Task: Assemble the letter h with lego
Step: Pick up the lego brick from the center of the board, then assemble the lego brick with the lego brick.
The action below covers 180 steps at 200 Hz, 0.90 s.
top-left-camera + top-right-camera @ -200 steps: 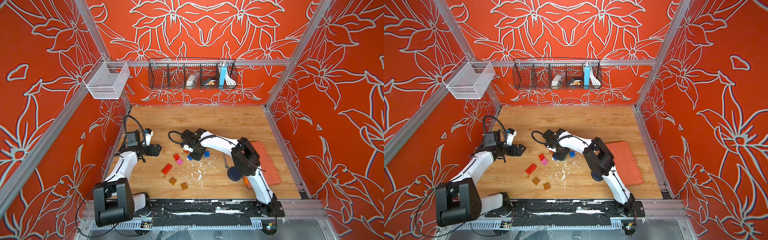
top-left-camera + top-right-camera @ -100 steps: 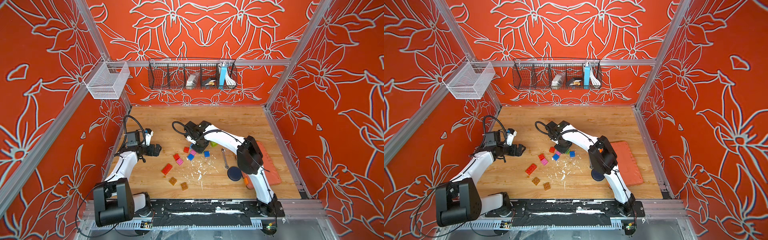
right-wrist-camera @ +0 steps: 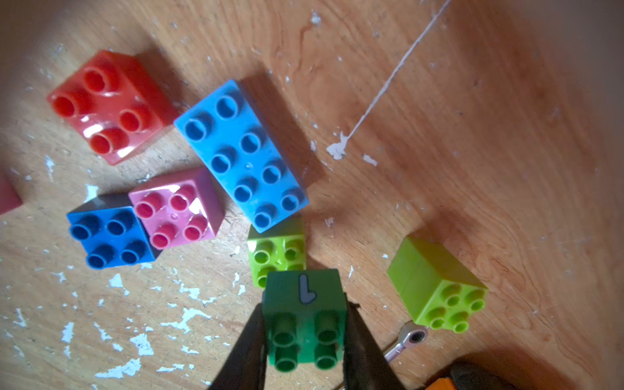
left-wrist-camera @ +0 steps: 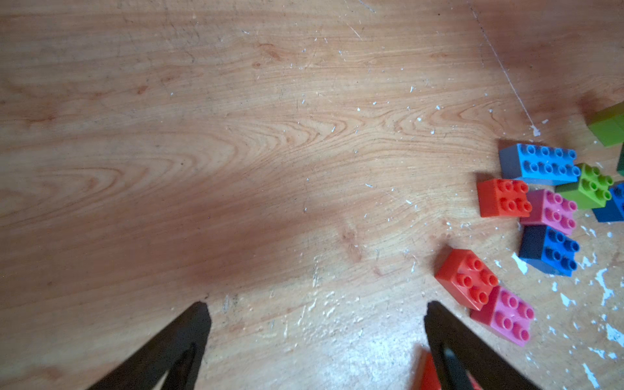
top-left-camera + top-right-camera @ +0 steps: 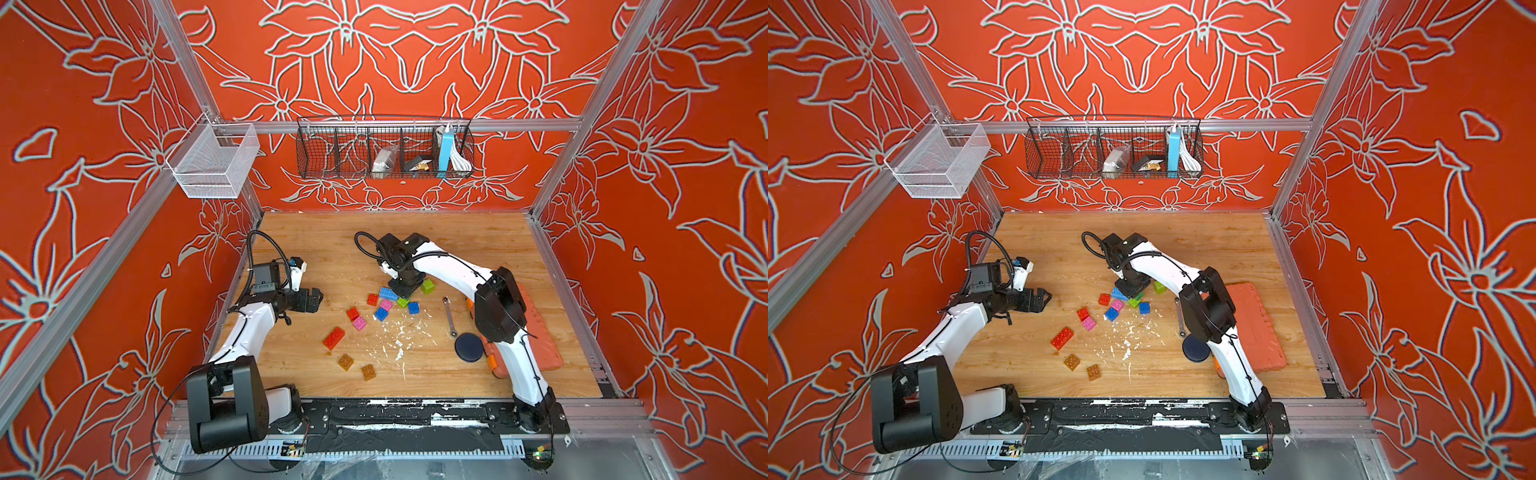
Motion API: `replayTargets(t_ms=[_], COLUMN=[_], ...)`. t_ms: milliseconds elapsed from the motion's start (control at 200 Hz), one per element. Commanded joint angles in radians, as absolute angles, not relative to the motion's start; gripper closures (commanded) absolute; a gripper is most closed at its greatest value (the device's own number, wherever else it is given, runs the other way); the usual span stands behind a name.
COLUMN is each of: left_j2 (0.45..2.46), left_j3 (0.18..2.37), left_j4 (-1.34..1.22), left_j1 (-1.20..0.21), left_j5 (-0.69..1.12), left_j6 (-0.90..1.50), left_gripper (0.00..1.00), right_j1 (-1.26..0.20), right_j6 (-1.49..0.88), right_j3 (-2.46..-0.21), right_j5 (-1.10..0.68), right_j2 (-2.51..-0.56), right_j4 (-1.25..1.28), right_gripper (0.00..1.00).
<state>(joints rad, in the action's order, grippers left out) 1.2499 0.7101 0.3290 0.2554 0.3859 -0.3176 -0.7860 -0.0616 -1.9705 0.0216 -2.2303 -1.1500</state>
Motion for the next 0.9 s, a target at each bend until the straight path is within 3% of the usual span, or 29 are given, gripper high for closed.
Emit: replayTargets(t_ms=[0,896], left_j2=[1.251,1.25], left_j3=[0.714,0.713], left_j4=[0.341,0.344], left_j1=[0.258,0.26], left_j5=[0.388,0.385], left_j6=[-0.329,-0.327], left_gripper=[0.0,0.0], right_j1=[-0.791,-0.817], right_j6=[-0.074,-0.105], right_j3=[-1.983,-1.89], right_j5=[-0.011,-0.077], right_j2=[-2.262,-2.296], right_j4=[-1.176,-1.101], right_gripper=[0.73,0.74])
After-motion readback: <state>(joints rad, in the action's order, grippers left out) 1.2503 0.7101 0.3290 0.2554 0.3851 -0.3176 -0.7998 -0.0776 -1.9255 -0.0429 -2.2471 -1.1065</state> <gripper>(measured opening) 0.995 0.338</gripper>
